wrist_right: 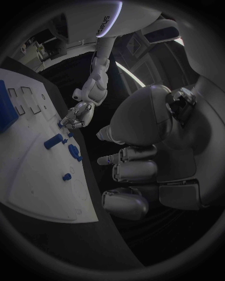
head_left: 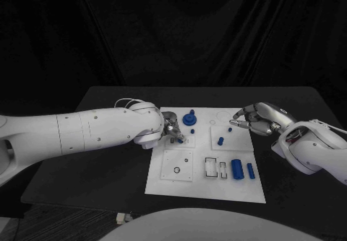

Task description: Assemble the parts on the task board

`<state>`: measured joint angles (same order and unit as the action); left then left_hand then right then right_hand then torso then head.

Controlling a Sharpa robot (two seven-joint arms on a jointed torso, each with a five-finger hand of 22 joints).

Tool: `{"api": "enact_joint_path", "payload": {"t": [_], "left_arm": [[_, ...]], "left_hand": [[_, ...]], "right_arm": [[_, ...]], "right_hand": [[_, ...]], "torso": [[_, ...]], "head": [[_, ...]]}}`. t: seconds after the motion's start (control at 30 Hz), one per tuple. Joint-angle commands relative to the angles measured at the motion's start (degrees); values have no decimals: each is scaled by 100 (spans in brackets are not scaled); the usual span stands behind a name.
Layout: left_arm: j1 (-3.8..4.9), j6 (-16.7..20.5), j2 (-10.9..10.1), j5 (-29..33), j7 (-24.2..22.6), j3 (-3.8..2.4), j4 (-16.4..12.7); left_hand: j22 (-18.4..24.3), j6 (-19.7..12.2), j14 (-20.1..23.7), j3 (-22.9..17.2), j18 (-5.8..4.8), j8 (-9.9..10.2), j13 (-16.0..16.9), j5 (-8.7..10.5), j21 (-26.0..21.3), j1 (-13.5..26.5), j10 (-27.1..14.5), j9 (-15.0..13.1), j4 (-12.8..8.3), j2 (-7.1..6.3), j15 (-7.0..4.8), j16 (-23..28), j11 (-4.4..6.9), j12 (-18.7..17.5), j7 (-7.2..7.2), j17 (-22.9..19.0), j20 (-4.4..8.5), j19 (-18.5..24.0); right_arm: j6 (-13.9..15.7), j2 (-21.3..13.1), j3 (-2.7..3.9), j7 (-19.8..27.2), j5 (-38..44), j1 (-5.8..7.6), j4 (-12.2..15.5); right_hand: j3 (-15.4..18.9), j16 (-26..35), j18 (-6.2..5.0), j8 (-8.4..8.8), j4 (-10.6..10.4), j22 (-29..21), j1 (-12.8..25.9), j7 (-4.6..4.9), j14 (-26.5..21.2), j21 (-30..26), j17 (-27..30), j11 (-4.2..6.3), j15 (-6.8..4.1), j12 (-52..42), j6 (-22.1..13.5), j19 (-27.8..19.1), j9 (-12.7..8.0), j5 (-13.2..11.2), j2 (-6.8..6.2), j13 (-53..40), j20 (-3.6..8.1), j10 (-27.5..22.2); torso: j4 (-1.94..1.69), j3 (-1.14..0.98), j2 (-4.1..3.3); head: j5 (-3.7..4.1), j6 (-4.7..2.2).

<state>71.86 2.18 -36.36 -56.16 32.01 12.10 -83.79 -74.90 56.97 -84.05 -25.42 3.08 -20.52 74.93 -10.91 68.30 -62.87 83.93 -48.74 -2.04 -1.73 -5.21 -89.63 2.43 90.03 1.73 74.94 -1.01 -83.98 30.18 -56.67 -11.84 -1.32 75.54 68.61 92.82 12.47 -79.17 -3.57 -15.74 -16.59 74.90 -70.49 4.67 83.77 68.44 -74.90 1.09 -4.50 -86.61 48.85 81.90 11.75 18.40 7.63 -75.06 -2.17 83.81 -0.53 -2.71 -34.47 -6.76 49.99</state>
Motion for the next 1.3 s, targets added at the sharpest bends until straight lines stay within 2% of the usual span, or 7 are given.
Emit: {"api": "enact_joint_path", "payload": {"t": [0.03, 0.1, 0.2, 0.6, 0.8, 0.93, 1.3], "left_arm": [[-1, -125, 26, 30, -8, 5, 13], [-1, -134, 36, 30, -7, 5, 26], [-1, -136, 45, 30, -5, 5, 45], [-1, -146, 52, 30, 6, 6, 91], [-1, -126, 65, 30, 12, 6, 113], [-1, -121, 76, 30, 16, 6, 137], [-1, -109, 84, 29, 15, 6, 175]], "left_hand": [[-1001, 24, -595, -263, 73, 46, 1507, 209, -20, 102, 607, 46, -262, -14, -53, -37, 41, -3, -39, 1506, 23, -79], [-999, 27, -595, -81, 74, 72, 1507, 399, -38, 184, 607, 78, -102, 4, -48, -34, 35, -3, -28, 1504, 23, -76], [-996, 21, -594, 54, 76, 92, 1507, 397, -55, 225, 607, 98, -1, 14, -43, -29, 25, -3, -16, 1502, 21, -73], [-989, -23, -593, 658, 80, 158, 1507, 680, -99, 386, 607, 152, 448, 58, -7, -28, -19, -3, 36, 1501, -9, -72], [-985, -87, -595, 1111, 84, 25, 1507, 796, -122, 544, 607, -25, 763, 84, 3, -37, -34, -3, 51, 1506, -21, -79], [-982, -171, -595, 1273, 87, -94, 1507, 799, -140, 520, 607, -201, 840, 125, -1, -37, -30, -3, 45, 1506, -17, -81], [-983, -274, -595, 1385, 86, -173, 1507, 796, -140, 457, 607, -341, 883, 177, -1, -35, -31, -3, 48, 1505, -17, -86]], "right_arm": [[-23, -5, 3, -49, 10, -16, 3], [-25, -5, 3, -48, 10, -17, 3], [-26, -5, 3, -48, 10, -18, 2], [-47, 8, 4, -49, 10, -41, -9], [-50, 2, 4, -47, 10, -54, -7], [-52, -3, 4, -46, 10, -57, -6], [-65, -11, 4, -50, 10, -66, -2]], "right_hand": [[41, 6, -86, -21, 1, 923, -55, 15, 258, -34, -18, -33, 23, 25, 40, 9, -1, 20, -9, -977, 3, 350], [41, 6, -86, -21, 1, 923, -55, 15, 258, -34, -18, -33, 23, 25, 40, 9, -1, 20, -9, -977, 3, 350], [41, 6, -86, -21, 1, 923, -55, 15, 258, -34, -18, -33, 23, 25, 40, 9, -1, 20, -9, -977, 3, 350], [43, 2, -85, -22, 1, 923, -57, 15, 259, -32, -24, -34, 23, 22, 44, 11, -1, 21, -9, -981, 3, 352], [43, 2, -85, -22, 1, 923, -57, 15, 259, -32, -24, -34, 23, 22, 44, 11, -1, 21, -9, -981, 3, 352], [43, 2, -85, -22, 1, 923, -57, 15, 259, -32, -24, -34, 23, 22, 44, 11, -1, 21, -9, -981, 3, 352], [50, 6, -85, -23, -3, 923, -54, 16, 258, -35, -19, -34, 24, 25, 47, 10, -1, 19, -8, -978, 2, 350]], "torso": [[-1, -2, -1], [0, -2, -1], [2, -3, 1], [-3, -2, -1], [-2, -2, -1], [-1, -1, 0], [4, -3, 0]], "head": [[7, 1], [3, 1], [1, 1], [-6, 1], [0, 1], [5, 1], [1, 1]]}}
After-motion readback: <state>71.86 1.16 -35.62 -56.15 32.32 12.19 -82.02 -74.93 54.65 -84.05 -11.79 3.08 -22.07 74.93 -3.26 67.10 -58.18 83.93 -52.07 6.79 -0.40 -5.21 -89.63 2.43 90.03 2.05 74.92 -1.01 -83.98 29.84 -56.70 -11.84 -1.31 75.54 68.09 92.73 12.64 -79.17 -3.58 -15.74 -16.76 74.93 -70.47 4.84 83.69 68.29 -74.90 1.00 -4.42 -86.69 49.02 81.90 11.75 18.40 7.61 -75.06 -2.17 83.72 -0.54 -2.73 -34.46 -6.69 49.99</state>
